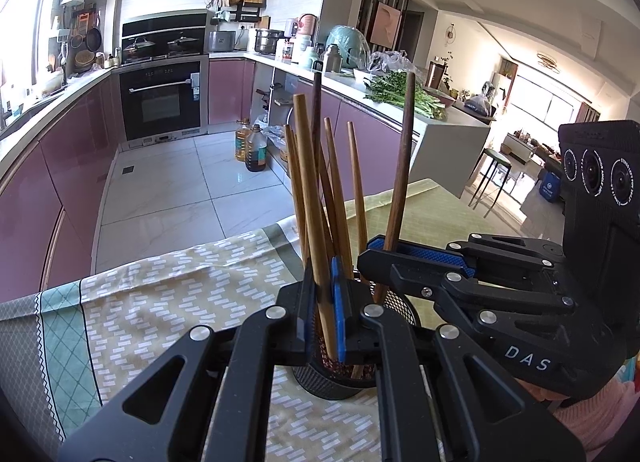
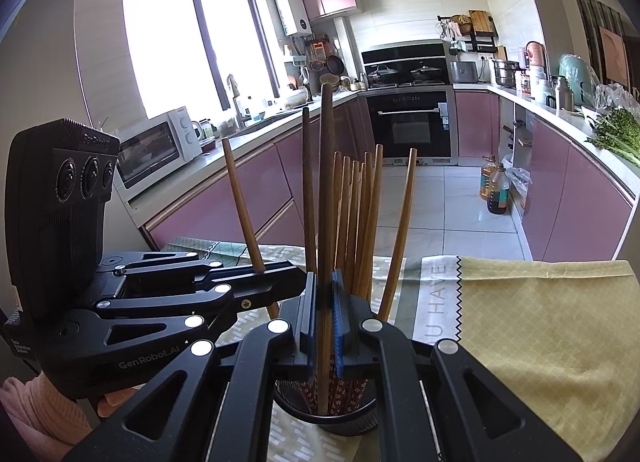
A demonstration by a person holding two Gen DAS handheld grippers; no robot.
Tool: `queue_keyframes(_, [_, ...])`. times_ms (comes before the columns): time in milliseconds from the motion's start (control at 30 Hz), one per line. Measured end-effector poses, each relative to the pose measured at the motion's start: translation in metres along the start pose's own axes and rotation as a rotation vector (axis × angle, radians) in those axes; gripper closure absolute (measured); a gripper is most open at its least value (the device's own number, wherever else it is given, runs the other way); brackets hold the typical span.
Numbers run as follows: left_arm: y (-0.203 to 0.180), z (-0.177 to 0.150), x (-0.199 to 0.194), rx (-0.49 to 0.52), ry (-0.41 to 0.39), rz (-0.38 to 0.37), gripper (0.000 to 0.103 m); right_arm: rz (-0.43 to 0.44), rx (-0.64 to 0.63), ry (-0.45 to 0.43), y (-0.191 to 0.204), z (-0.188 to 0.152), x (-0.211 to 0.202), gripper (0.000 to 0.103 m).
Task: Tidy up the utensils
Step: 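Lower the left gripper's chopstick into the cup while the right gripper lowers its own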
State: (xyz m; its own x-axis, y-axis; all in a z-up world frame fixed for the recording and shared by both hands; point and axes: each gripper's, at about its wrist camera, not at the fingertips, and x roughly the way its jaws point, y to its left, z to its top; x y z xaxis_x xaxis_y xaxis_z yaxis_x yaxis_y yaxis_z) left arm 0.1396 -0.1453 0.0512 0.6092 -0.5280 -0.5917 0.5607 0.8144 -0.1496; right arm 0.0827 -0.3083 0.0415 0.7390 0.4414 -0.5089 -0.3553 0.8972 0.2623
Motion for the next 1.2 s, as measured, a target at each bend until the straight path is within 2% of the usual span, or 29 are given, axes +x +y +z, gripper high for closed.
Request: queue_keyframes(1200, [0.015,0.003,0.018,-0.036,0.024,0.007,0.094,-0.011,0.046,0.019,-0.006,0.007,0.019,0.096])
